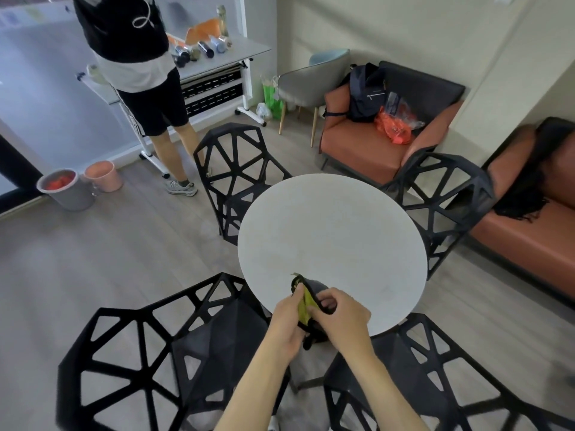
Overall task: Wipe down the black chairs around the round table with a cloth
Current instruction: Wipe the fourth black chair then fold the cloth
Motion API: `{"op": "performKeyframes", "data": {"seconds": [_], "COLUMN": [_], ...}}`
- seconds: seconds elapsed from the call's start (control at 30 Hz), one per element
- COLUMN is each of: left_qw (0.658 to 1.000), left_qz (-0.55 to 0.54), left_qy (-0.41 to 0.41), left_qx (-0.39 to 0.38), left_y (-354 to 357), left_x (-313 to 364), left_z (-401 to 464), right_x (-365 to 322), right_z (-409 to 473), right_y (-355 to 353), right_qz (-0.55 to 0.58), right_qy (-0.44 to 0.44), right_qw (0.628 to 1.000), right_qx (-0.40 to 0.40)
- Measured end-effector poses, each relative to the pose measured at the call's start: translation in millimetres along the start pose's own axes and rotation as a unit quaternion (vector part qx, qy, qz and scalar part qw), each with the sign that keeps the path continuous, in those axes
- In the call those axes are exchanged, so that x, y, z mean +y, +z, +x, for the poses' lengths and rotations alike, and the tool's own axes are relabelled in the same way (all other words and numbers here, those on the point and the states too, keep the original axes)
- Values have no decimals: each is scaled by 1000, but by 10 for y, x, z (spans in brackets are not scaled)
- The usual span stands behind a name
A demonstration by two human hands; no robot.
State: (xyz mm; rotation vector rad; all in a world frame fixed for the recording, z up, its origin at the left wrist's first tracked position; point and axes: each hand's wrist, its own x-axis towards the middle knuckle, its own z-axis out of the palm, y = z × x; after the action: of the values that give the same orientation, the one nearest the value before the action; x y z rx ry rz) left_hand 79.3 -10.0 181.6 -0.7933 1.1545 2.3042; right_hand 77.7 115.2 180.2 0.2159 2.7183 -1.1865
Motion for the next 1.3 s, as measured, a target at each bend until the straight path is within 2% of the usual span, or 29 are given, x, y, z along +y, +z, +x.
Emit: {"op": "performKeyframes", "data": {"seconds": [0.1, 0.3, 0.33, 0.47, 0.6, 0.7, 0.8, 0.9, 1.0, 1.07, 1.2, 1.3], "left_qw": [1000, 996, 996, 993, 988, 992, 996, 992, 953, 912, 854, 811], "left_qz": [-12, -31, -37, -84, -121, -81, -38, 98, 233, 313, 419, 499], "left_qy": [-15, -63, -61, -43, -53, -65, -73, -67, 53, 153, 256, 284], "left_qx": [15, 47, 49, 78, 80, 74, 29, 48, 185, 214, 173, 108], "left_y": [45, 169, 194, 237, 200, 202, 150, 2, -320, -510, -795, -892], "left_x": [43, 12, 4, 32, 42, 14, 67, 167, 274, 405, 809, 1171], "left_z": [10, 44, 56, 87, 153, 204, 202, 169, 267, 238, 133, 97], "right_x": [-34, -42, -65, -49, 41, 87, 103, 116, 204, 327, 518, 525], "right_z": [69, 44, 26, -51, -68, -69, -50, 12, 123, 231, 425, 436], "right_y": [-160, -301, -269, -87, -64, 15, 38, -76, -260, -402, -642, -729], "right_qz": [1, 110, 114, 64, 25, 34, 74, 140, 190, 201, 308, 328], "right_qy": [17, -16, -25, -65, -102, -86, -60, -12, 36, 62, 163, 150], "right_qw": [999, 984, 985, 996, 993, 995, 995, 989, 977, 970, 932, 929], "right_qx": [27, 136, 129, 4, -53, -28, -3, 43, 94, 121, 103, 82]}}
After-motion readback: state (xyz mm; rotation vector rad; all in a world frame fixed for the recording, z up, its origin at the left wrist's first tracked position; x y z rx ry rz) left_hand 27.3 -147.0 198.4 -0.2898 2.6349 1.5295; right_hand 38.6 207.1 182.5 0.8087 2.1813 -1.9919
